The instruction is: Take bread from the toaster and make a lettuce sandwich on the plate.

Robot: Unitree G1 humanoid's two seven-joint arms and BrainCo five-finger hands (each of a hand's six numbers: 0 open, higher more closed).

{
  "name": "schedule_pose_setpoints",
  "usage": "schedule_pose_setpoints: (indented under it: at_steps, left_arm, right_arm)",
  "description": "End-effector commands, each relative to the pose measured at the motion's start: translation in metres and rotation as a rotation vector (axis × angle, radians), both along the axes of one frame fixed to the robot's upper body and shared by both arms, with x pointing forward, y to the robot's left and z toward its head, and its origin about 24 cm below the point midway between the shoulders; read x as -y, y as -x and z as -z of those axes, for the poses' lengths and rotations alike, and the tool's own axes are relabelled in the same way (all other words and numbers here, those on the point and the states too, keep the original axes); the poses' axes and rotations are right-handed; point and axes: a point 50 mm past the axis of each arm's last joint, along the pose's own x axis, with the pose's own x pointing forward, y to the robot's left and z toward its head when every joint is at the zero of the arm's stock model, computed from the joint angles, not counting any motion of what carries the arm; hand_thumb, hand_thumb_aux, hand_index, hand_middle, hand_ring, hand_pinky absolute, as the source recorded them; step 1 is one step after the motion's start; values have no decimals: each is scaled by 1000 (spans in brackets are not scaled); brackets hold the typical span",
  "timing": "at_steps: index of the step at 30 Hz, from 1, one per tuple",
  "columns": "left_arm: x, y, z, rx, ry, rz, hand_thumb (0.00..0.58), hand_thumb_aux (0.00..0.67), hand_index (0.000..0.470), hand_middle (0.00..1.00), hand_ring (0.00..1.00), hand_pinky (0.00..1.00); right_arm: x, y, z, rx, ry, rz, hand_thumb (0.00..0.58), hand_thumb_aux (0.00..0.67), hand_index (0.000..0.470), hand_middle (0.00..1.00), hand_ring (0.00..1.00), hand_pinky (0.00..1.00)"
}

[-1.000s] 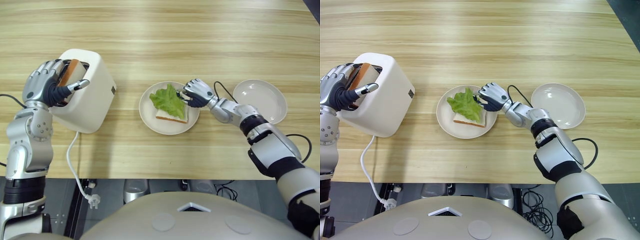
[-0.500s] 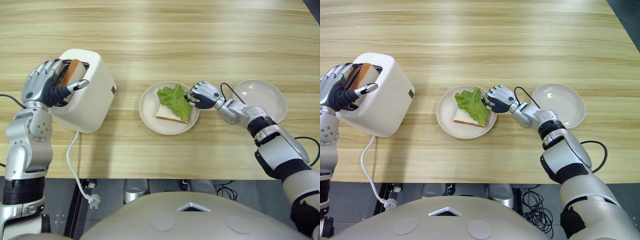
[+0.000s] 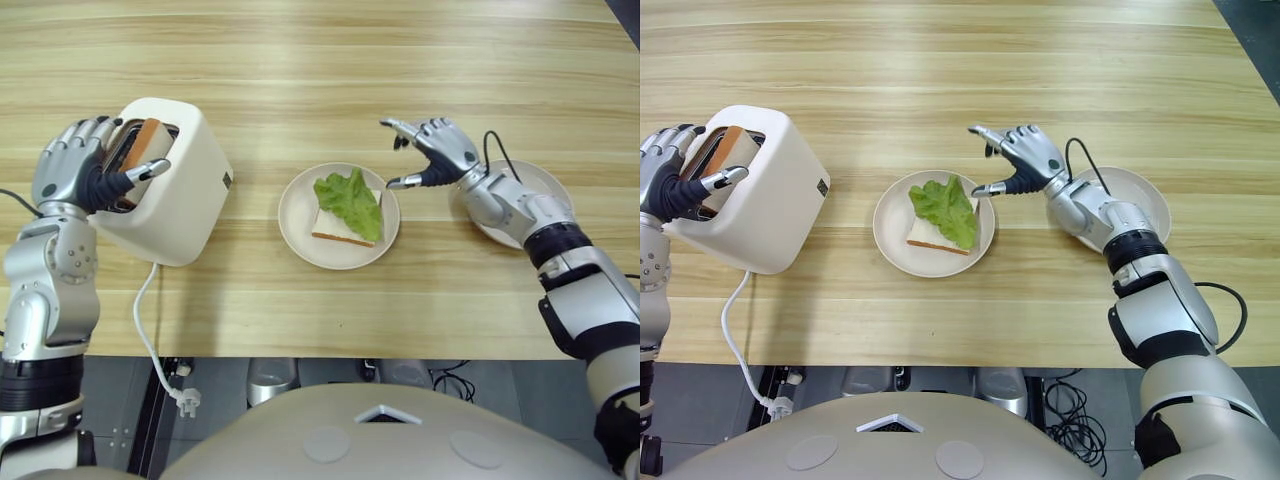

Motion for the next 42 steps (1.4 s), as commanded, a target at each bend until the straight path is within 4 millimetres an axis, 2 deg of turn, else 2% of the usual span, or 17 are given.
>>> schedule_pose_setpoints:
  at_steps: [1, 7, 17, 25, 26, 29, 35, 38, 42]
  left_arm:
    - [-6, 2, 0, -11, -31, -30, 580, 670, 460, 0, 0, 0]
    - [0, 1, 4, -31, -23, 4, 580, 670, 460, 0, 0, 0]
    - [8, -5, 23, -91, 45, 59, 580, 670, 460, 0, 0, 0]
    - [6, -6, -1, 16, 49, 62, 580, 670, 460, 0, 0, 0]
    - [5, -6, -5, 36, 47, 55, 580, 670, 460, 1000, 1000, 1000]
    - [-2, -4, -23, 105, 18, 20, 580, 670, 460, 1000, 1000, 1000]
    - [0, -4, -81, 388, -87, -18, 580, 670, 460, 1000, 1000, 1000]
    - [15, -7, -102, 513, -98, 45, 580, 670, 460, 1000, 1000, 1000]
    - [45, -15, -112, 581, -36, 205, 580, 670, 460, 1000, 1000, 1000]
  right_arm:
    - [3, 3, -5, 22, -31, 7, 0, 0, 0, 0, 0, 0]
    - [2, 5, -6, 36, -45, 8, 0, 0, 0, 0, 0, 0]
    - [4, 4, -11, 66, -89, 27, 0, 0, 0, 0, 0, 0]
    - [4, 4, -8, 63, -96, 44, 0, 0, 0, 0, 0, 0]
    - [5, 4, -8, 63, -99, 47, 0, 0, 0, 0, 0, 0]
    - [5, 4, -8, 62, -108, 53, 0, 0, 0, 0, 0, 0]
    - [7, 4, -7, 68, -127, 70, 0, 0, 0, 0, 0, 0]
    - [8, 4, -7, 75, -138, 74, 0, 0, 0, 0, 0, 0]
    - [11, 6, -8, 88, -151, 80, 0, 0, 0, 0, 0, 0]
